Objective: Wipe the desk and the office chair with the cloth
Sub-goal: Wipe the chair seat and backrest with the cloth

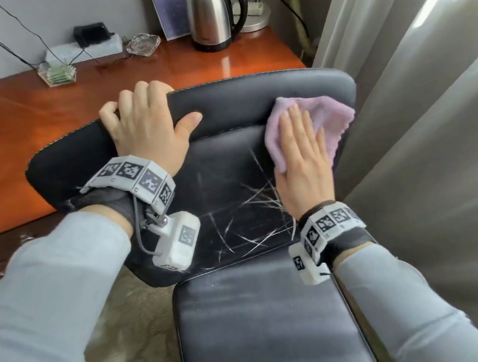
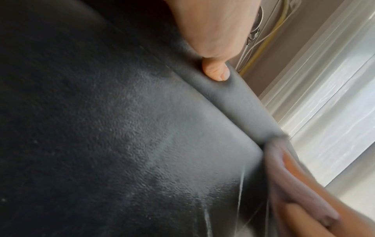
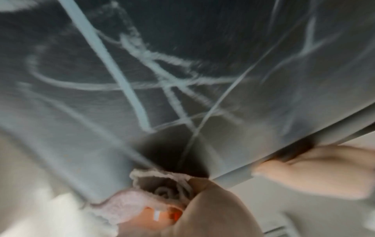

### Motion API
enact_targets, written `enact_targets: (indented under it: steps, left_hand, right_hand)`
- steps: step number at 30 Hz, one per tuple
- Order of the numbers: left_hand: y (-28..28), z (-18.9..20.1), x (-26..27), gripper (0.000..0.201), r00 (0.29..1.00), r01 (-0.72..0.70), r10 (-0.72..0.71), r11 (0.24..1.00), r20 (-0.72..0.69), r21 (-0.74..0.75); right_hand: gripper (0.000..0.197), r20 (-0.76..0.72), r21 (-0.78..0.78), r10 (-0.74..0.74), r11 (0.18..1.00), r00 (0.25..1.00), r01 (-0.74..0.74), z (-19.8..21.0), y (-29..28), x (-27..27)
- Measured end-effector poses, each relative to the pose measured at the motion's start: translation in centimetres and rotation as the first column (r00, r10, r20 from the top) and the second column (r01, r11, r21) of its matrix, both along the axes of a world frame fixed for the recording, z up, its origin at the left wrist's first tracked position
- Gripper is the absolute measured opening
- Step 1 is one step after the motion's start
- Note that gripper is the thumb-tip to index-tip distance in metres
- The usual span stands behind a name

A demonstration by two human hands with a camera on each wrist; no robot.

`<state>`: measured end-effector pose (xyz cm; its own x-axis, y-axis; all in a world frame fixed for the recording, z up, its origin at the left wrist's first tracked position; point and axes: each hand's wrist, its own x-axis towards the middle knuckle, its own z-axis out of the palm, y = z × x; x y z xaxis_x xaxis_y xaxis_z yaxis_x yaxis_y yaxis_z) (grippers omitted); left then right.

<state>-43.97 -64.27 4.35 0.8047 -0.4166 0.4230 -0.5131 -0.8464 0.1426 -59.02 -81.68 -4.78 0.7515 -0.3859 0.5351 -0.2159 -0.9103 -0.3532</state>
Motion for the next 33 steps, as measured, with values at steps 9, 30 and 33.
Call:
enact_targets:
  steps: [9, 30, 33]
  left_hand:
    - [-0.5, 0.3, -0.2, 0.05, 1.0, -0.01, 0.01, 0.999, -0.01, 0.031]
    - [9.5, -0.3, -0.4, 0.072, 0.997, -0.055, 0.055, 0.998, -0.056, 0.011]
    - [10.4, -0.6, 0.2, 0.072, 0.999, -0.012, 0.013, 1.0, -0.036, 0.024]
  right_hand:
    - [0.078, 0.048, 0.479, -0.426, 0.803, 0.903, 0.354, 2.8, 2.5, 3.6]
    - [0.087, -0.179, 0.036, 0.269, 0.963, 0.946, -0.267, -1.0, 16.4, 2.9]
    - [0.079, -0.195, 0.019, 0.357, 0.933, 0.914, -0.36, -2.0, 20.3, 2.9]
